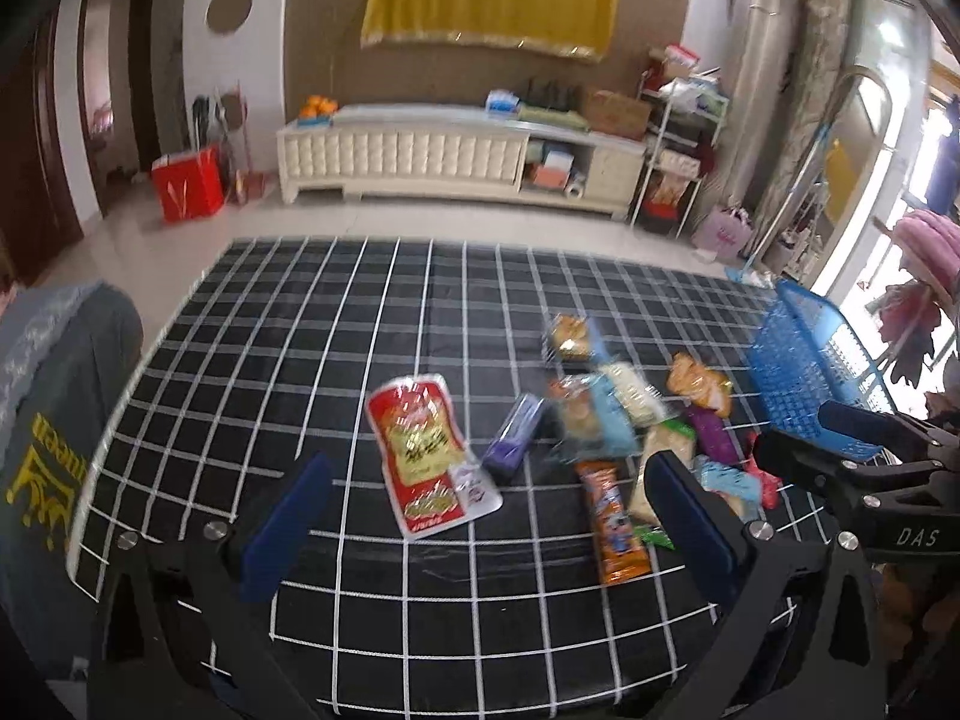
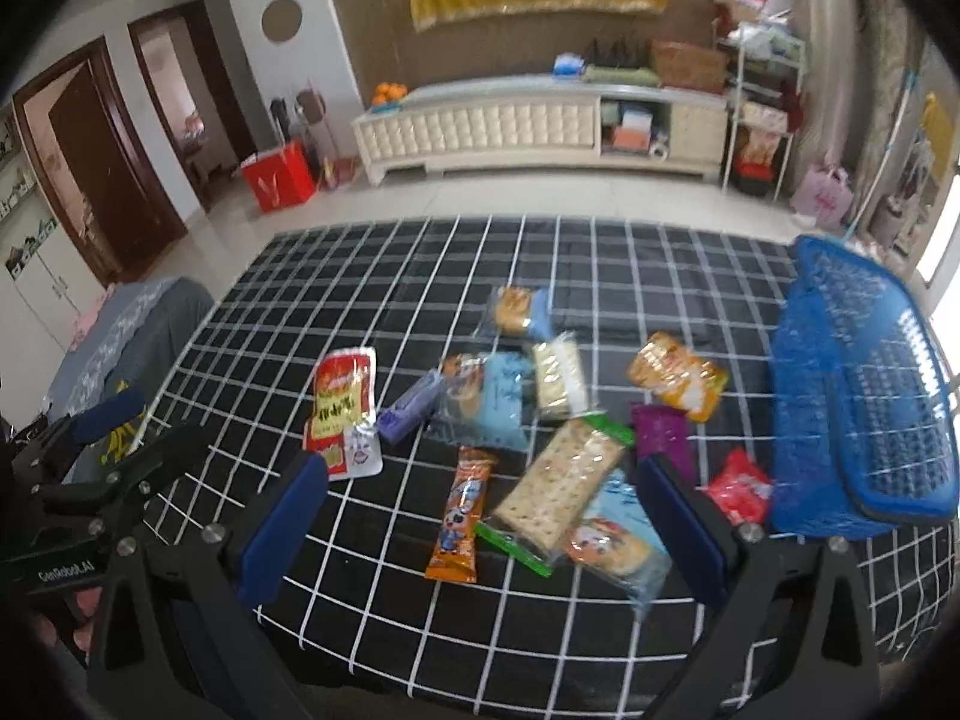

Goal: Organize snacks
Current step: 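Lower the right gripper onto the orange stick snack while the left gripper approaches the red-and-yellow pouch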

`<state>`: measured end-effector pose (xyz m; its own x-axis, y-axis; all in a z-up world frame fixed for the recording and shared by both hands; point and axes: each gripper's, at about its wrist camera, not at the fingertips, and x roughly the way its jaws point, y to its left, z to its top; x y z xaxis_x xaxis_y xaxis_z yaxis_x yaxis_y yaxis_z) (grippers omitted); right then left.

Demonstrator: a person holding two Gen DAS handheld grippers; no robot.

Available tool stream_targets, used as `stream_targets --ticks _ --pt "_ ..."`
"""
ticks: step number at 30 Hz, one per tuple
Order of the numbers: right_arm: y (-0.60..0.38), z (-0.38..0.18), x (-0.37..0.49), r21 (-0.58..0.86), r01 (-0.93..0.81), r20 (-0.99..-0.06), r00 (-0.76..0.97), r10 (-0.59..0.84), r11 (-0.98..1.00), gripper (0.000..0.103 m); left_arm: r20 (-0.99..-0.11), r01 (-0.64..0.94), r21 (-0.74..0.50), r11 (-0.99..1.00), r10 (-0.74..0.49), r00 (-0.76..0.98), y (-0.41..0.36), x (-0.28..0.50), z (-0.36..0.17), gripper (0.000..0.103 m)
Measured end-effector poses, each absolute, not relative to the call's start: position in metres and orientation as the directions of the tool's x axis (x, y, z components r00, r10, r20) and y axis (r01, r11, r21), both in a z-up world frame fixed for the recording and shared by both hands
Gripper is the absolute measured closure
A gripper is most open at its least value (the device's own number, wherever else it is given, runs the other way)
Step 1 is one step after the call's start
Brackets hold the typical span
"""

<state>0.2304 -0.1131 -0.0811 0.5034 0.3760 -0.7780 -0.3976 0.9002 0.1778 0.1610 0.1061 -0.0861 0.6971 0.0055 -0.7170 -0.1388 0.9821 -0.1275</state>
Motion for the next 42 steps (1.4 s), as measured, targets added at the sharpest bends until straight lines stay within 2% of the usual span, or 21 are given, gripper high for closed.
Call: stream_targets --ticks 8,19,23,26,30,32,35,37,42 --pt "-0.076 -0.132 0.252 0.177 -0.451 -0.847 0.384 0.368 0.875 0.003 -0.803 -0.175 -0.169 0.97 -0.033 0.595 0.131 0.182 -0.15 0.0" --pt "-0.057 -0.2 0.262 0.152 -0.43 -0.926 0.252 0.28 0.89 0.027 -0.857 -0.202 -0.181 0.963 -0.054 0.512 0.141 0.19 -0.2 0.0" --pt "-0.054 -0.207 0.264 0.134 -0.439 -0.932 0.248 0.263 0.888 0.03 -0.863 -0.208 -0.187 0.96 -0.06 0.501 0.143 0.189 -0.205 0.0" --pt "-0.05 -0.215 0.267 0.126 -0.441 -0.941 0.23 0.248 0.889 0.037 -0.865 -0.211 -0.186 0.96 -0.058 0.498 0.141 0.191 -0.209 0.0" --pt "-0.044 -0.217 0.266 0.049 -0.443 -0.945 0.269 0.184 0.895 0.04 -0.867 -0.222 -0.191 0.956 -0.058 0.495 0.144 0.189 -0.208 0.0" --pt "-0.04 -0.218 0.264 0.007 -0.448 -0.945 0.289 0.153 0.894 0.046 -0.869 -0.222 -0.183 0.958 -0.052 0.491 0.145 0.188 -0.207 0.0" --pt "-0.039 -0.217 0.261 -0.029 -0.455 -0.94 0.316 0.131 0.89 0.064 -0.867 -0.223 -0.176 0.959 -0.044 0.497 0.147 0.186 -0.203 0.0" --pt "-0.039 -0.217 0.261 -0.001 -0.465 -0.939 0.305 0.159 0.885 0.079 -0.866 -0.224 -0.175 0.959 -0.041 0.498 0.148 0.186 -0.202 0.0" --pt "-0.04 -0.211 0.258 0.033 -0.463 -0.928 0.314 0.199 0.886 0.084 -0.86 -0.22 -0.164 0.962 -0.03 0.509 0.151 0.187 -0.194 0.0"
